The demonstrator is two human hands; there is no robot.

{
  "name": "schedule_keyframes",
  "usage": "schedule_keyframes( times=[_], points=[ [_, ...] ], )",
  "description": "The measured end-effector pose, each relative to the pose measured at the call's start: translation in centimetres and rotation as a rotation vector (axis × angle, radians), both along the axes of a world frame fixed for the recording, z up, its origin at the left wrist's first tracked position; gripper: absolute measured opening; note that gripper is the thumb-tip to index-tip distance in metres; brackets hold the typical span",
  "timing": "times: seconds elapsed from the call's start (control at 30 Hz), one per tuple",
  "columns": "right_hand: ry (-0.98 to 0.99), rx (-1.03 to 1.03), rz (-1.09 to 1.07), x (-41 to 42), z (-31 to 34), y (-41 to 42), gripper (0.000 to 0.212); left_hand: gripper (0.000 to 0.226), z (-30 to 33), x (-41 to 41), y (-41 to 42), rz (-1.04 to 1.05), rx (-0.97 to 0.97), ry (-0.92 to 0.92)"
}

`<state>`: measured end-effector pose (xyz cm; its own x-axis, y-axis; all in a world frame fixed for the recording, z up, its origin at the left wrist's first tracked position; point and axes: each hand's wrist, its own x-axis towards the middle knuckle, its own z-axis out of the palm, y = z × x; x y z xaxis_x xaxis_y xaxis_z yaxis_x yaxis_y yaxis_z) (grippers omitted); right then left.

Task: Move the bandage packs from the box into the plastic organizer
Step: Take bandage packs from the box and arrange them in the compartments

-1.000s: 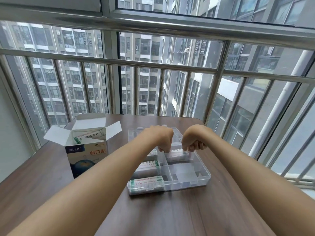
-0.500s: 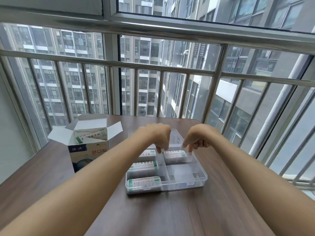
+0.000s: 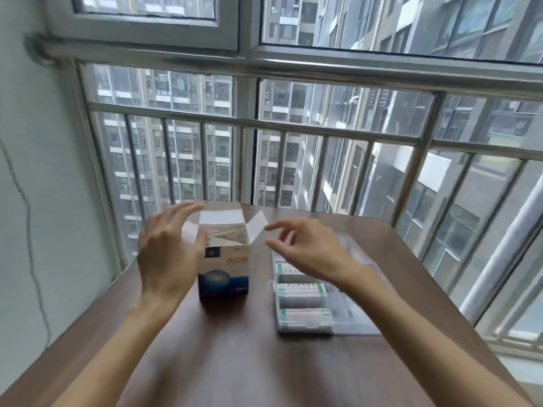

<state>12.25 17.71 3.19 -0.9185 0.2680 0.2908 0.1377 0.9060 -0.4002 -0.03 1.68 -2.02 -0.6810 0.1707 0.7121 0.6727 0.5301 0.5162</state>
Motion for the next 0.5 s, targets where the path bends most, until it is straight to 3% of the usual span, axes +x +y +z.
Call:
schedule_keyframes(
  times=[0.07, 0.23, 0.3, 0.4, 0.5],
  points=[
    [0.082, 0.129, 0.027, -1.3, -1.2, -2.0, 0.042, 0.041, -1.4, -0.6, -0.7, -0.005, 0.070, -0.115],
    [0.575, 0.236, -0.019, -2.6, -1.7, -4.0, 0.019, 0.063, -2.7, -0.9, -0.7, -0.202, 0.485, -0.592],
    [0.512, 0.267, 0.055, -2.7, -1.5, -4.1, 0.012, 0.052, -2.3, -0.6, -0.6, -0.369, 0.602, -0.730],
    [0.224, 0.243, 0.034, -3.3, -1.7, -4.3, 0.010, 0.030, -2.3, 0.0, -1.1, -0.596, 0.641, -0.841],
    [0.006, 0.293, -0.089, -4.1, -1.8, -4.8, 0.018, 0.038, -2.4, 0.4, -1.5, -0.647, 0.627, -0.789]
  ],
)
